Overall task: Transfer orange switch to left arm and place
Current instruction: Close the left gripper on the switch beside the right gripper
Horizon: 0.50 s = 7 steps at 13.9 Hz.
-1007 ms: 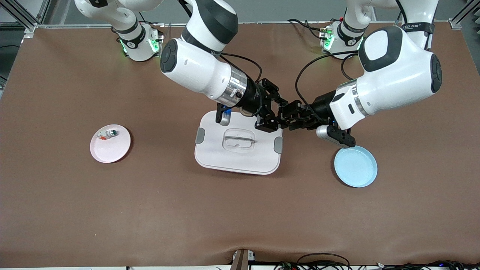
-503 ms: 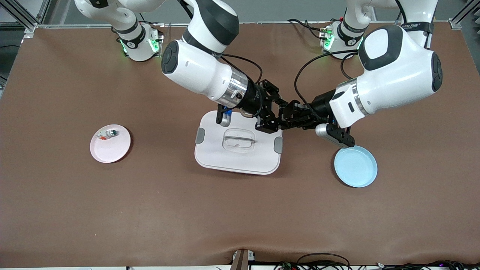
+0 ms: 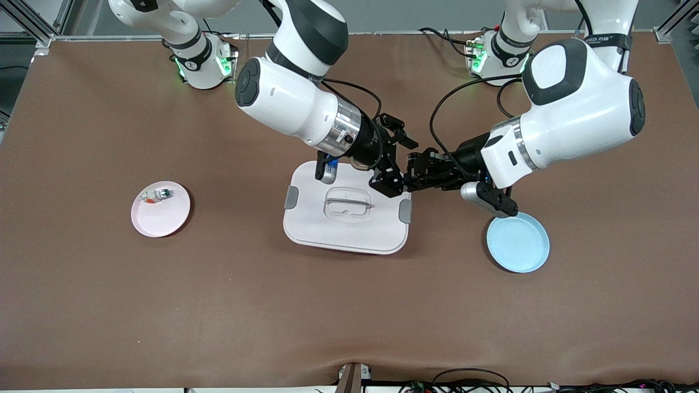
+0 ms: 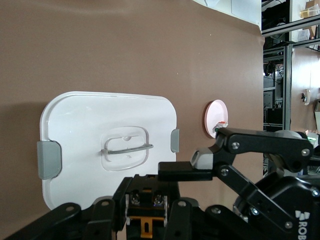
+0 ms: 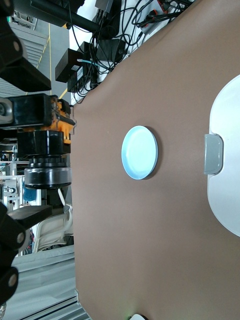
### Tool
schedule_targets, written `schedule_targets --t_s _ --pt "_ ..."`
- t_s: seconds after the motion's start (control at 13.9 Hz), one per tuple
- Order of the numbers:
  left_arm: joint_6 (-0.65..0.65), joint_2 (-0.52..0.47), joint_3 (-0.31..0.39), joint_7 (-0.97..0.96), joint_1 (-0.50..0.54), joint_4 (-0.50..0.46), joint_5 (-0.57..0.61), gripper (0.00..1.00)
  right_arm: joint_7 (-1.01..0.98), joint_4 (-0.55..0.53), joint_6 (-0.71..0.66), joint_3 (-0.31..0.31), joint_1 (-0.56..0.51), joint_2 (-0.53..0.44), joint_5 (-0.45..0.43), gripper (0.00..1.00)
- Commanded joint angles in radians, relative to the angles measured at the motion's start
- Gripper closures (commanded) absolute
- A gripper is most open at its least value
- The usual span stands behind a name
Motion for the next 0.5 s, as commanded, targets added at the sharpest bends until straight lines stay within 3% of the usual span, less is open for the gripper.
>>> schedule_targets --t_s 0.0,0.43 --pt "-0.003 0.004 0.001 0.022 0.009 0.014 -0.011 1.0 -0.003 0.026 -0.012 -0.012 0.009 0.011 0.008 0.0" --pt "-0.096 -0.044 0.004 0.017 0.039 0.013 0.009 1.0 -0.252 0.025 -0.101 -0.016 -0.035 -0.001 -0.02 0.0"
